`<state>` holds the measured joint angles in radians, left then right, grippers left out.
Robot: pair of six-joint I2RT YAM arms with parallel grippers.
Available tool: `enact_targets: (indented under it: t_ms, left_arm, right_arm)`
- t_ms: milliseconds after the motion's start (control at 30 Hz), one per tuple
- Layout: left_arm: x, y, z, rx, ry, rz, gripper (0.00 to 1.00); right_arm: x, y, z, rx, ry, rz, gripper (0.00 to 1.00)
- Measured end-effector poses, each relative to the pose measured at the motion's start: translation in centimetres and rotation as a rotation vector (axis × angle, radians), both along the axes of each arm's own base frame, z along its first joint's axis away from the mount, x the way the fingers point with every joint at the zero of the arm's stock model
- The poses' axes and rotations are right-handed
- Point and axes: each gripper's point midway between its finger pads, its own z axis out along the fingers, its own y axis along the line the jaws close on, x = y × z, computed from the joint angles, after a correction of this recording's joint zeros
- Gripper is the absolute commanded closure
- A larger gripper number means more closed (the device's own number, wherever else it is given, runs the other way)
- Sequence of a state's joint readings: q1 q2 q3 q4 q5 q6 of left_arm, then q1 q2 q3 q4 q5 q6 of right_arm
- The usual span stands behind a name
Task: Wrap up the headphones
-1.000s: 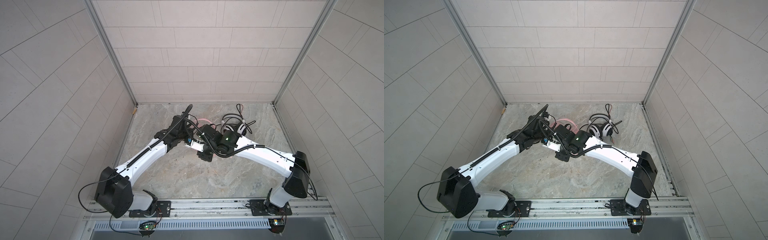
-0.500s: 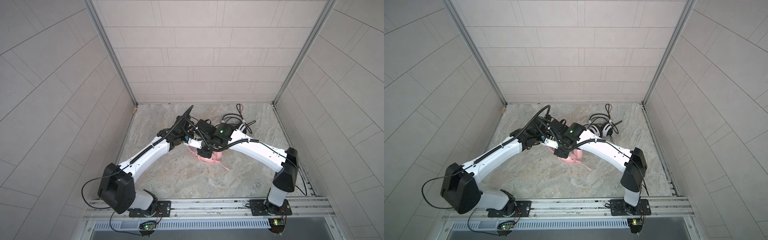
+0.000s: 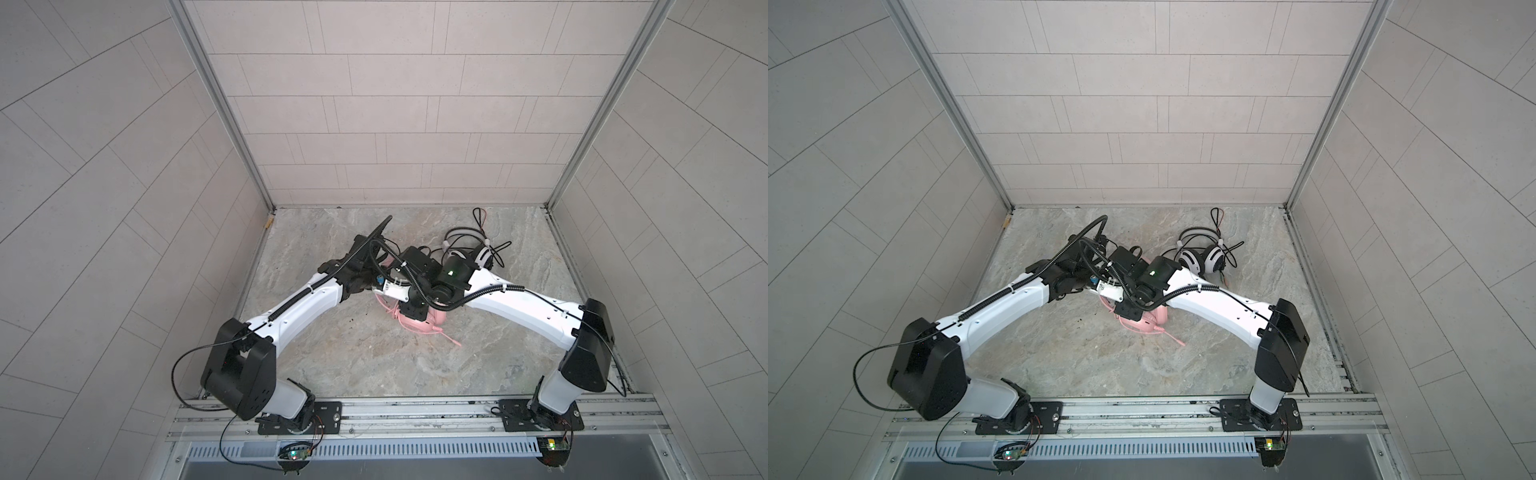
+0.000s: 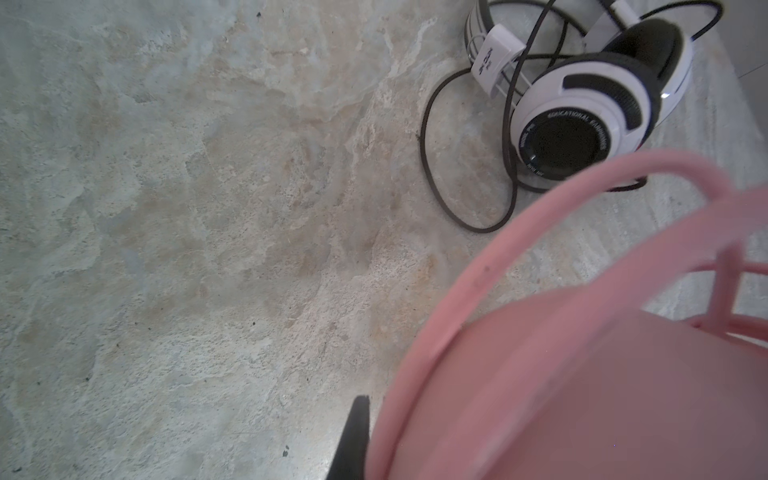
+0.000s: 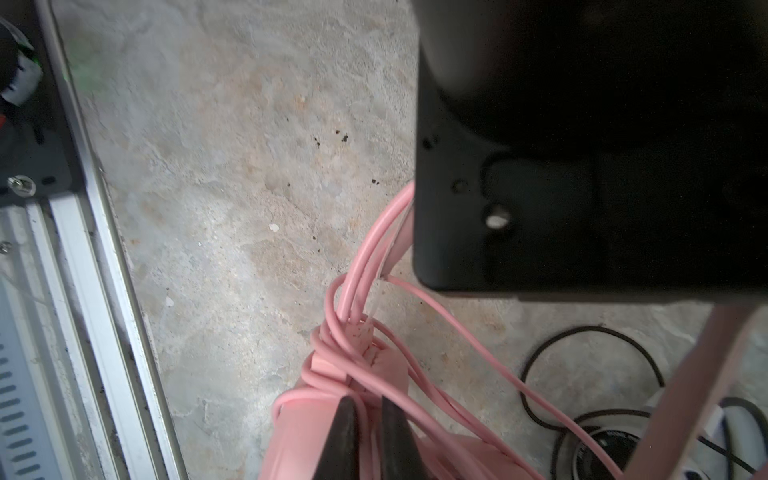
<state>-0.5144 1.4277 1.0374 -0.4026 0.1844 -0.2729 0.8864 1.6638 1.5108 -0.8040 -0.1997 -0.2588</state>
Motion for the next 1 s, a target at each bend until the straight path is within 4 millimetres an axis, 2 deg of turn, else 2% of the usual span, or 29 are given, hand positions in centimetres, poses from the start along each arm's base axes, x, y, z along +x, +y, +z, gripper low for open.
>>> enact_targets:
  t_ms: [267,467,567,700,1000]
  left_arm:
    - [0.0,0.2,2.9,-0.121,-0.13,0.027,1.0]
    - [-0.3,-0.4,3.0,-0.167,-0.128,-0.001,1.0]
    - [-0.7,-0.5,2.8,-0.185,-0.096,-0.019,1.0]
    - [-1.3,-0.6,2.4,-0.218,-0.056,-0.025,1.0]
    - [-1.9,-0.2,3.3,-0.262,-0.058,-0.009,1.0]
  right_arm:
    - [0.4,-0.4,0.7,0.208,0.134,-0.028,0.88]
    - [1.1,-1.0,-0.1,0.305,0.214,-0.054,0.86]
    - [2.3,-2.0,-0.4,0.317,0.206,-0.094,0.8]
    - [3.4,-2.8,-0.8,0.326,0.186,-0.127,0.79]
    - [3.1,-2.7,0.5,0.384,0.137,-0.105,0.8]
